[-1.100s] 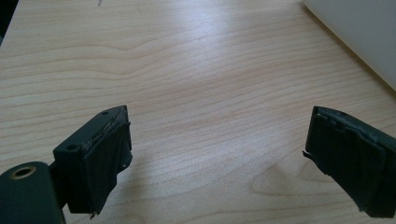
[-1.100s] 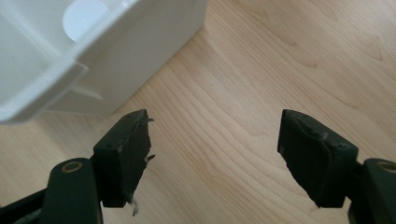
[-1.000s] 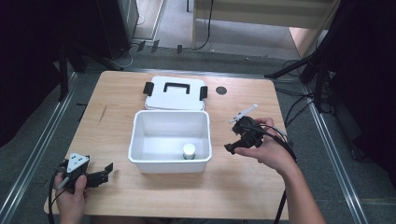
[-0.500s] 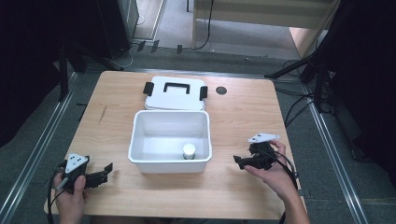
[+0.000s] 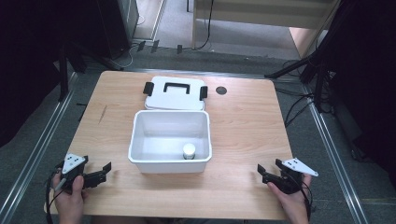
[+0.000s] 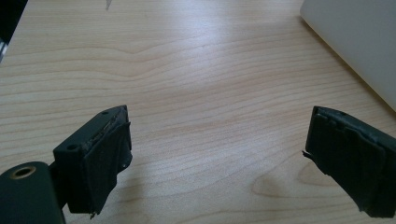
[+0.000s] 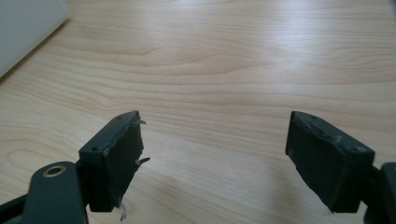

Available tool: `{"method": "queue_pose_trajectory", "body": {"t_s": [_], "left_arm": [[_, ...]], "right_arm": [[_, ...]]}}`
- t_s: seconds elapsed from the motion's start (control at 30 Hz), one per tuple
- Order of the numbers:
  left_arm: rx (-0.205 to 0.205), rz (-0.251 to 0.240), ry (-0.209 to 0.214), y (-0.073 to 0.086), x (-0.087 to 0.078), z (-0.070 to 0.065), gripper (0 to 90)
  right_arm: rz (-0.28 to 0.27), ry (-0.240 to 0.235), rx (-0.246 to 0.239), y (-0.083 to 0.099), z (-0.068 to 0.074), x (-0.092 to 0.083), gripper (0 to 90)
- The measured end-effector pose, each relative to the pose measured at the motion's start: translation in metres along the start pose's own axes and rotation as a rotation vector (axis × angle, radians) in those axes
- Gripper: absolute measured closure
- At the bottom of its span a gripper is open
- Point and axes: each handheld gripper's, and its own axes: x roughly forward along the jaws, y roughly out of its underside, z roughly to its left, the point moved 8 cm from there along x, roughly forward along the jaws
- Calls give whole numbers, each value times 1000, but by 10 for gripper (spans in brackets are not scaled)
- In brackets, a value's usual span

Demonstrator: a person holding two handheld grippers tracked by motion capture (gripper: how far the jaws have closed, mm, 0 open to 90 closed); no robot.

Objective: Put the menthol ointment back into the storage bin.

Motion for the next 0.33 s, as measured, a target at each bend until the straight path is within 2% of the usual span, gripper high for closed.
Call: {"method": "queue_pose_trajectory", "body": {"t_s": [0.03,0.07,0.1,0.2,0.33], "left_arm": [[-1,2,-1,0,0,0,77],[-1,1,-2,0,0,0,77],[-5,-2,-3,0,0,0,77],[-15,-2,1,0,0,1,77],[-16,0,2,0,1,1,77]], "right_arm": [[0,0,0,0,0,0,192],[-32,-9,32,1,-4,-4,191],[-32,-9,32,1,-4,-4,191],[-71,-13,79,0,-7,-9,187],[-85,0,99,-2,-11,-10,192]]}}
